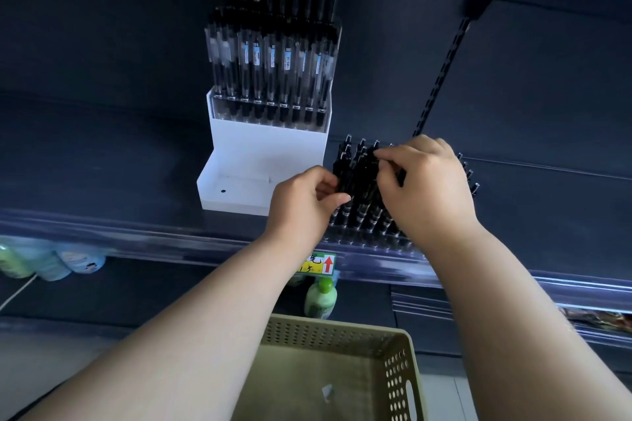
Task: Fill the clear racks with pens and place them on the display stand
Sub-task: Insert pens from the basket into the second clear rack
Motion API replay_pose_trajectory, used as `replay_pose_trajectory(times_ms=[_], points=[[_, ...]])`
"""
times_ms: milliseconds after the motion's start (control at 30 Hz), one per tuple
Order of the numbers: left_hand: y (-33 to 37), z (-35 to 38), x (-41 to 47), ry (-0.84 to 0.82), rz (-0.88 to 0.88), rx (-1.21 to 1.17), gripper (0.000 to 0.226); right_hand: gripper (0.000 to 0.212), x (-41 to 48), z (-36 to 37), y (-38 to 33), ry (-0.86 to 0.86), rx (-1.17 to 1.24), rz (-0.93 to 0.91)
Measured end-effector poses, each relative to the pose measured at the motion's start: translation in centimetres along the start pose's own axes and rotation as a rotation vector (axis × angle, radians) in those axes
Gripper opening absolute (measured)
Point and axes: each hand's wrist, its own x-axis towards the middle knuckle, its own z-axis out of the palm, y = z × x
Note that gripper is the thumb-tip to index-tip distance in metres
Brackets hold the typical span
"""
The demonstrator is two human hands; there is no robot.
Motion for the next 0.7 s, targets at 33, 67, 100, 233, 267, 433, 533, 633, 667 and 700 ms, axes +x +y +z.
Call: replay_pose_trajectory(times_ms=[33,67,100,233,267,433,533,633,667,700], points=[[0.0,0.0,0.0,0.001,-0.003,-0.003,0.017,0.023,0.0,-0.1,0.1,0.0,0.001,0.0],[-0.1,0.0,0.0,0.002,-0.011,-0.007,0.016,0.023,-0.1,-0.2,0.1,0.0,0.002,-0.002],[-0.2,0.0,0.0,0.006,-0.025,-0.014,0.016,0.023,-0.1,-0.2,0.1,-0.002,0.001,-0.004],[-0.6,0.0,0.0,0.023,-0.078,-0.077,0.016,0.023,-0.3,-0.3,0.1,-0.006,0.005,-0.006],[-0.6,0.1,-0.1,0.017,-0.071,-0.07,0.016,0.023,-0.3,-0.4,0.0,-0.008,0.006,-0.007],[-0.7,-0.1,0.0,-0.052,-0.013,0.046,0.018,0.021,-0.5,-0.8,-0.3,-0.001,0.027,-0.051],[-1.0,-0.9,0.2,-0.166,0.036,0.322,0.023,0.022,-0.2,-2.0,0.3,0.053,0.027,-0.036],[-1.0,-1.5,-0.1,-0.272,0.116,0.715,0.03,0.027,0.2,-4.1,2.4,0.151,0.029,0.101],[-1.1,-1.5,-0.3,-0.291,0.163,0.849,0.032,0.029,0.2,-4.9,3.4,0.185,0.021,0.163],[-1.1,-1.5,-0.6,-0.301,0.209,0.957,0.034,0.031,0.1,-5.5,4.5,0.208,0.013,0.236]])
